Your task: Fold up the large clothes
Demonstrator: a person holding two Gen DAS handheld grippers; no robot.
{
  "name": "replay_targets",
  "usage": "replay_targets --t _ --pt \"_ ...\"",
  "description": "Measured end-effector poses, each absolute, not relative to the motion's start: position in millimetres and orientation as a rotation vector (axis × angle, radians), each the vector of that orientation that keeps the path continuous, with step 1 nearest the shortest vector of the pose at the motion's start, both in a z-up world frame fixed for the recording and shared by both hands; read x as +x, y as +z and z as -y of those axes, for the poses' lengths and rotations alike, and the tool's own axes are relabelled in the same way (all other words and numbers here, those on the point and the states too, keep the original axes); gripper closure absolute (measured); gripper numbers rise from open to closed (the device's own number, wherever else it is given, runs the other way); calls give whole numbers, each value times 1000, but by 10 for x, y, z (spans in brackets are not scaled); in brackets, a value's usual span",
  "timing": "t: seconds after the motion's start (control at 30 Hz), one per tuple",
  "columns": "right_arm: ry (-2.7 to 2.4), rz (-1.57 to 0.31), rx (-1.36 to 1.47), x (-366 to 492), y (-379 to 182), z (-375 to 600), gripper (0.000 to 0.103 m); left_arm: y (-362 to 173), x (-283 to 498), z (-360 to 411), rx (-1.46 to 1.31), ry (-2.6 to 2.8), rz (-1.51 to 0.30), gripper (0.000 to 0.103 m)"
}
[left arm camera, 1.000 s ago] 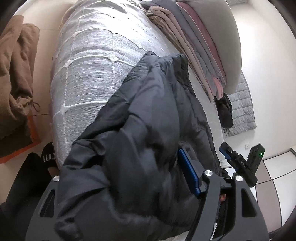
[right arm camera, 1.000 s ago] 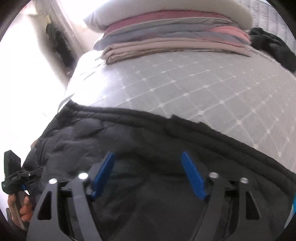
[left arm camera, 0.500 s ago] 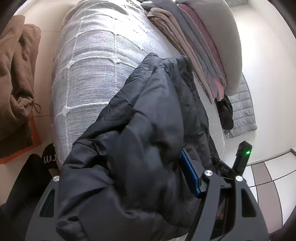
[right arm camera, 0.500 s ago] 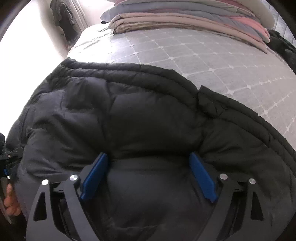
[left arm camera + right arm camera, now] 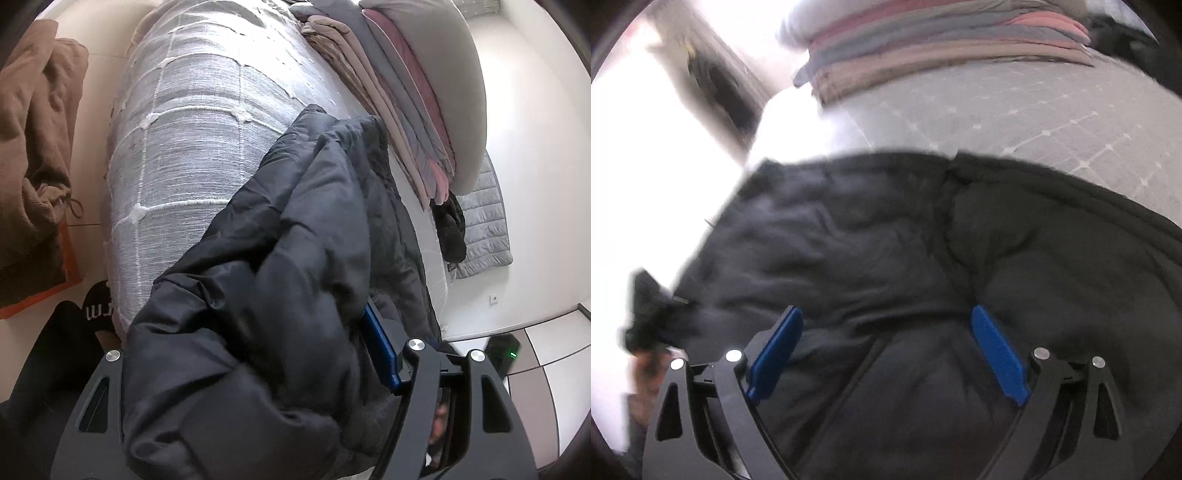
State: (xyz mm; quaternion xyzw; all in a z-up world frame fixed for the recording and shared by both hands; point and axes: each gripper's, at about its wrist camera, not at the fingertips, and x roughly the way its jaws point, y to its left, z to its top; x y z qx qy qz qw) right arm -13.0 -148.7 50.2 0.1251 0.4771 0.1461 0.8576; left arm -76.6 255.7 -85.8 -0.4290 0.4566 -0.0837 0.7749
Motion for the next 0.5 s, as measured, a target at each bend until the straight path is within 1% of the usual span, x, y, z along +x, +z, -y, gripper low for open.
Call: replay_targets --t 0.13,0.23,0.27,0.37,0.43,0.5 --pt "188 -923 314 -615 921 2190 13 -883 -788 -2602 -956 -182 -989 38" --pt "13 -909 402 -1045 930 2948 9 -886 -796 -2604 -955 -180 -989 38" --pt "-52 -920 458 -1246 840 3262 9 -892 -796 -2611 -956 -179 -988 38" --pt "-160 -1006 567 -1531 463 3753 9 -891 -783 -2608 -957 -177 -985 38" --pt "-132 -1042 678 -1706 163 3966 9 -889 -781 -2604 -963 -180 -983 38" --pt "-42 -1036 834 -1776 -43 4080 9 -894 -790 -2600 -967 -182 -978 38"
